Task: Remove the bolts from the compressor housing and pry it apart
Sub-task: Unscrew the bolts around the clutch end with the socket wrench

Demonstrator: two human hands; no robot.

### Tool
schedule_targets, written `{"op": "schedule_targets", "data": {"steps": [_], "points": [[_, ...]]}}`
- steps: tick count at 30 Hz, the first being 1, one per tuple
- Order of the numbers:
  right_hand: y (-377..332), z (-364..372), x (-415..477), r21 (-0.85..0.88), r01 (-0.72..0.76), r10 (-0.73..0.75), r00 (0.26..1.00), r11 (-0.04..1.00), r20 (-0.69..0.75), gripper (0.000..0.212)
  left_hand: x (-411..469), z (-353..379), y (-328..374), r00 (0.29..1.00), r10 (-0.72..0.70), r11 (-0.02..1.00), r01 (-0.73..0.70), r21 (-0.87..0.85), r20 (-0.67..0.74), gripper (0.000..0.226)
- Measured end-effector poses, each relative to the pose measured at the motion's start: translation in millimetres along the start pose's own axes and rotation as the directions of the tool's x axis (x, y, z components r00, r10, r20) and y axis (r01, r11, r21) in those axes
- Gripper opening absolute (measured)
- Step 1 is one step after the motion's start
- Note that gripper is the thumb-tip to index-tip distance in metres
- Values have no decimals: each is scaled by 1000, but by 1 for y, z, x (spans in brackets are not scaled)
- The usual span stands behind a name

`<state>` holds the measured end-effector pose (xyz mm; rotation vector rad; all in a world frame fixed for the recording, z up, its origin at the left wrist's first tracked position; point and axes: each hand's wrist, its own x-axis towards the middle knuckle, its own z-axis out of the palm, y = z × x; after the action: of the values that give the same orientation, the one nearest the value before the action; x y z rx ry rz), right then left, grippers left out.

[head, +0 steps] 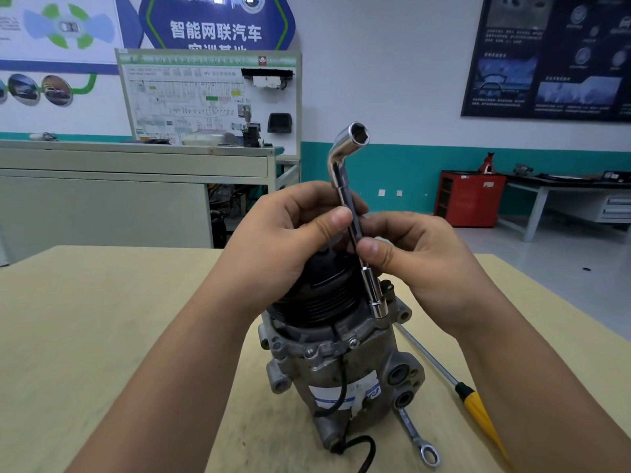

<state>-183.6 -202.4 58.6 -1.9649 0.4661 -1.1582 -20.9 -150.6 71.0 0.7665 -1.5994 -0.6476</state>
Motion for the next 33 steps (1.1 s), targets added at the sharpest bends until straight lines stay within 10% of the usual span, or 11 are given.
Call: {"op": "schedule_targets", "data": {"steps": [33], "points": [[3, -1, 0, 52, 0, 0, 1000, 999, -16, 33, 1, -1, -2, 998, -34, 999, 32, -43, -43, 14]]}}
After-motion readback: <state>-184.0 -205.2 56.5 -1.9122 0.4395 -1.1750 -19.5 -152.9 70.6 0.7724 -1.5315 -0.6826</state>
